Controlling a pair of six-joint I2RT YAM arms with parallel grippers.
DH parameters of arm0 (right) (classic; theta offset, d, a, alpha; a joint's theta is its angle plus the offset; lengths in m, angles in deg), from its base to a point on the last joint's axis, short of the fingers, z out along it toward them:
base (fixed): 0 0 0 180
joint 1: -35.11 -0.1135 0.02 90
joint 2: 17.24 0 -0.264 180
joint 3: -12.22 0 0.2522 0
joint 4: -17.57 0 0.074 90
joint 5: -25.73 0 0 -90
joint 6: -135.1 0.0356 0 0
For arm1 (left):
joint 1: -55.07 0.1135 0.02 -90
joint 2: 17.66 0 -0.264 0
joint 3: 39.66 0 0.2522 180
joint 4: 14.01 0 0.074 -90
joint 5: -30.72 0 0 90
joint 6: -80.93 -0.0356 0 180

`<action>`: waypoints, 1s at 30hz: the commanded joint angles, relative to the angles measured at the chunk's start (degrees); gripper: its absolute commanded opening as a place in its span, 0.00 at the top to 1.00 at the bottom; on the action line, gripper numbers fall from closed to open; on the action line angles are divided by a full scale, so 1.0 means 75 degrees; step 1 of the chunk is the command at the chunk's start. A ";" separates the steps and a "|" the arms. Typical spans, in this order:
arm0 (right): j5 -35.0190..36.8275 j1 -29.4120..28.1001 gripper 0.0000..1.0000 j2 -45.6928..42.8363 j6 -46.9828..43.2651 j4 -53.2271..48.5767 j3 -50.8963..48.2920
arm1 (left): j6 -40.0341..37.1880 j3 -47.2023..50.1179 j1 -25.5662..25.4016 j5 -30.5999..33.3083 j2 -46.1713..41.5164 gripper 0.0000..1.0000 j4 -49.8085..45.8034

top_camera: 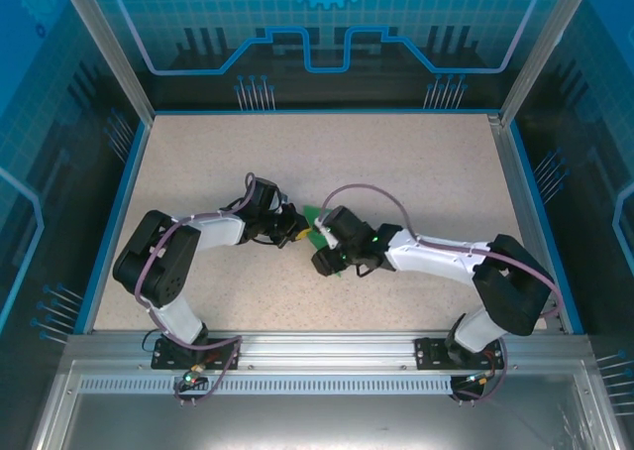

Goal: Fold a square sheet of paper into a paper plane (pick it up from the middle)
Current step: Fold the wing for the fifth time at the center of the table.

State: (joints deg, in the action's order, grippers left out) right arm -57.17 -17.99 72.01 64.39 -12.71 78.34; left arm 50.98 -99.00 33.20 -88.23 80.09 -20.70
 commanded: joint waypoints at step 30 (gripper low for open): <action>0.3871 -0.1346 0.78 0.2059 -0.0367 -0.0895 0.1328 | 0.0091 -0.0091 -0.0013 0.0016 -0.0038 0.97 -0.0433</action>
State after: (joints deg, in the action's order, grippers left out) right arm -29.72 -27.14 87.16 60.70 -18.74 86.86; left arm 50.98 -99.00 33.16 -88.20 80.09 -21.51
